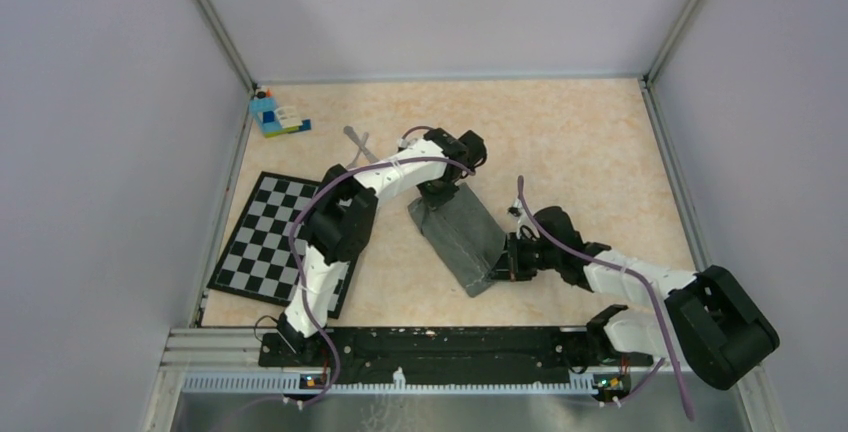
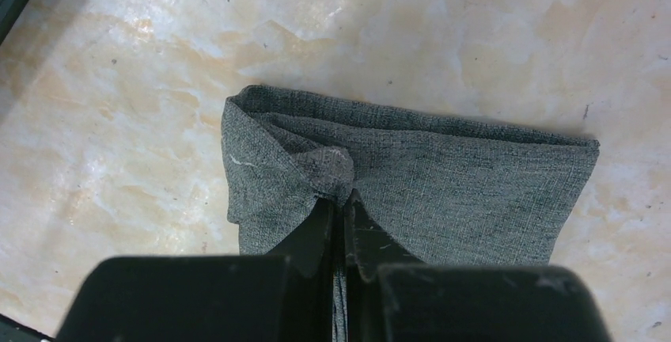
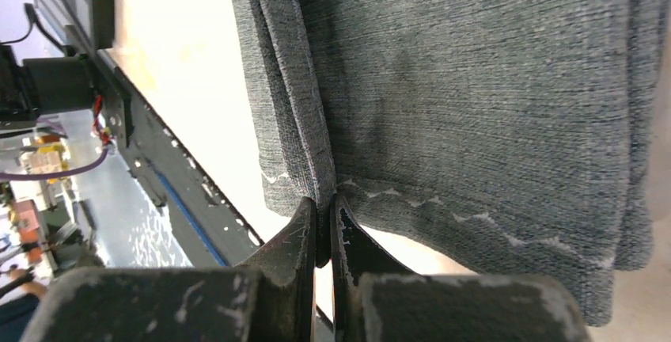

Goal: Fold the napkin into a case and place the utensils inside
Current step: Fold the lower triangle-folded napkin at the center of the board.

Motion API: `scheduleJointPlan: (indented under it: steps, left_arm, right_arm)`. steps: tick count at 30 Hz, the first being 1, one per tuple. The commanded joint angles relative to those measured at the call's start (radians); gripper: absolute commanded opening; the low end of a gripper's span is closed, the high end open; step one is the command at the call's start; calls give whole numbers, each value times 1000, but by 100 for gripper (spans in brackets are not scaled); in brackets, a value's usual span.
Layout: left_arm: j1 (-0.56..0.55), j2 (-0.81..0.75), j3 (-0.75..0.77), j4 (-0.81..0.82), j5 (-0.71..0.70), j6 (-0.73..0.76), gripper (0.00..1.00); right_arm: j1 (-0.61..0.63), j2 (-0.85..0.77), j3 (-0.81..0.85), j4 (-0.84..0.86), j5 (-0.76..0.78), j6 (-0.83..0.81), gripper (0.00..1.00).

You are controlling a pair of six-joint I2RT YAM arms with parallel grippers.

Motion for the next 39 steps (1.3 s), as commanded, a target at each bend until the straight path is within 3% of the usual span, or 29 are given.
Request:
scheduleJointPlan:
  steps: [1,16,20,23,28,33,39]
  left_arm:
    - [9,18,61,-8,-81,19,0]
    - [9,78,92,79,-50,113,0]
    - [9,76,73,107,-37,129,0]
    - [9,73,70,115,-36,143,0]
    - [11,60,65,117,-40,162,0]
    - [11,35,31,145,-23,164,0]
    - [10,27,24,152,-5,170,0]
  right_arm:
    - [-6,12,27,-102,45,-57,0]
    - [-6,35,94,-154,94,-100,1]
    - [-6,21,159,-134,97,-90,24]
    - [-6,5,174,-67,146,-70,47]
    - [-7,13,173,109,201,-49,67]
    - [-12,157,178,384,172,-37,68]
    - [-15,365,272,564,104,-54,57]
